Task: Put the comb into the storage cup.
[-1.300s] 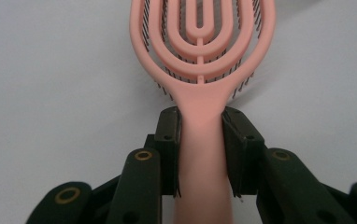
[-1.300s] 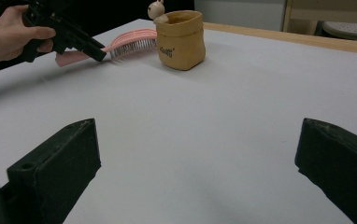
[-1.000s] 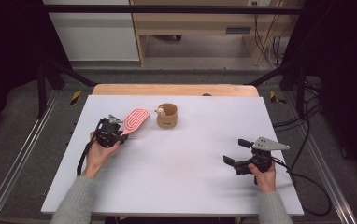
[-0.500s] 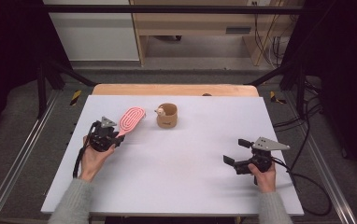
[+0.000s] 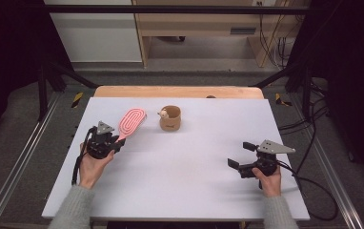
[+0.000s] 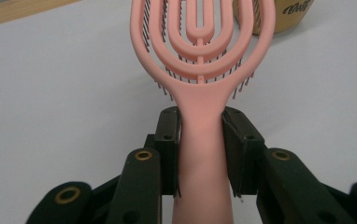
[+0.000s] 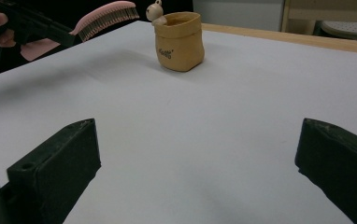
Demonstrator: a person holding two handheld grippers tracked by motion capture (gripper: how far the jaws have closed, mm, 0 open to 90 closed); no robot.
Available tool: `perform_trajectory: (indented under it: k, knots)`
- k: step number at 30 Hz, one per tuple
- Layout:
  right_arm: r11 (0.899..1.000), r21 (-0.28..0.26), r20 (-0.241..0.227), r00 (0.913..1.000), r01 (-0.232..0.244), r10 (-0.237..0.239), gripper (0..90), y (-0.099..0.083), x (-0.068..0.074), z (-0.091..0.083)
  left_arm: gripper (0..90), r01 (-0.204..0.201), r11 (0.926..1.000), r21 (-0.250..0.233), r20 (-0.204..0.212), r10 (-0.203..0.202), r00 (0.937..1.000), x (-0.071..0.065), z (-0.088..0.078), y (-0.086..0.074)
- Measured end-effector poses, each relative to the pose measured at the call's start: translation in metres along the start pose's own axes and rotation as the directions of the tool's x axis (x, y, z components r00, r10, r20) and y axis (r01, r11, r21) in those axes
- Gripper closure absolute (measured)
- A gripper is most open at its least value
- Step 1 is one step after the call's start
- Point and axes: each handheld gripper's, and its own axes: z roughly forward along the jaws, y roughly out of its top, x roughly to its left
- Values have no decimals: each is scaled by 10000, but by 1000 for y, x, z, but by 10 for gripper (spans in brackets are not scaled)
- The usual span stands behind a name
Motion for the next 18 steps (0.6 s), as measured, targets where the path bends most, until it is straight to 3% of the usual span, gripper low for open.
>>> perform_trajectory:
  k: [5,18]
  knots:
    - [10000,-14,25,10000,-1,1,3,1,1,0,688,197,9996,-193,-7,-198,9998,-1,-6,0]
    - [9999,-156,17,10000,18,-18,3,7,7,2,688,-42,9986,-520,-88,37,10000,-14,-13,3]
